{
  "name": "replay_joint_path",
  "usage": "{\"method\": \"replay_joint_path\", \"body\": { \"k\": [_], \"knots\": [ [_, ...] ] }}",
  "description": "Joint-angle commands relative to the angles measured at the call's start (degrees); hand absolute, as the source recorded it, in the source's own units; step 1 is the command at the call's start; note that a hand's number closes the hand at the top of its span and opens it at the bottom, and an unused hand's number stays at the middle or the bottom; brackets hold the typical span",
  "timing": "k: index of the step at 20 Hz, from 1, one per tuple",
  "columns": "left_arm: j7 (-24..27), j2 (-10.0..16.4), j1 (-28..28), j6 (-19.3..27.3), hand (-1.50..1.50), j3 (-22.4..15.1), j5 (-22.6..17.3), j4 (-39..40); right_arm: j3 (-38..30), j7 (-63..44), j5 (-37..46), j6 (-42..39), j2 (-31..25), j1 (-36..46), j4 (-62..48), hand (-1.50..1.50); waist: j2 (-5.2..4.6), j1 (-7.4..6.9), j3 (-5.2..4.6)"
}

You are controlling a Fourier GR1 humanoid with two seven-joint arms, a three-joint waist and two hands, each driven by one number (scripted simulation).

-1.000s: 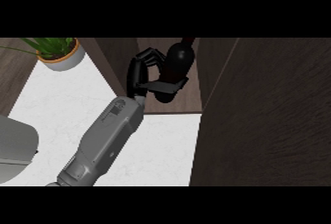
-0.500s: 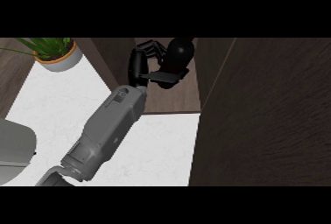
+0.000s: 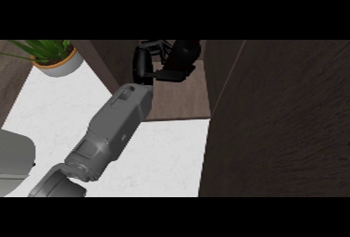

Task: Pick up the wine, place it into the cabinet and close the cabinet

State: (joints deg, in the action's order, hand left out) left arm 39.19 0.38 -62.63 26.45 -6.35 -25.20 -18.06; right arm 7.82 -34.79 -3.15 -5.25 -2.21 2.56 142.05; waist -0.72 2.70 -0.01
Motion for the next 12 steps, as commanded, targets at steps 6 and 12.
{"method": "replay_joint_path", "body": {
  "k": [6,12],
  "knots": [
    [0.3,-0.37,-2.87,-3.29,1.5,6.15,-4.95,5.65,-0.05,-1.34,-3.06,-0.88,-0.44,0.07,3.23,-1.5,-0.35,0.88,-0.03],
    [1.75,-0.37,-3.39,-5.54,1.5,8.69,-6.13,7.62,1.87,0.14,-1.32,-0.04,1.45,0.34,1.11,-1.5,-0.47,0.78,-0.04]
  ]
}}
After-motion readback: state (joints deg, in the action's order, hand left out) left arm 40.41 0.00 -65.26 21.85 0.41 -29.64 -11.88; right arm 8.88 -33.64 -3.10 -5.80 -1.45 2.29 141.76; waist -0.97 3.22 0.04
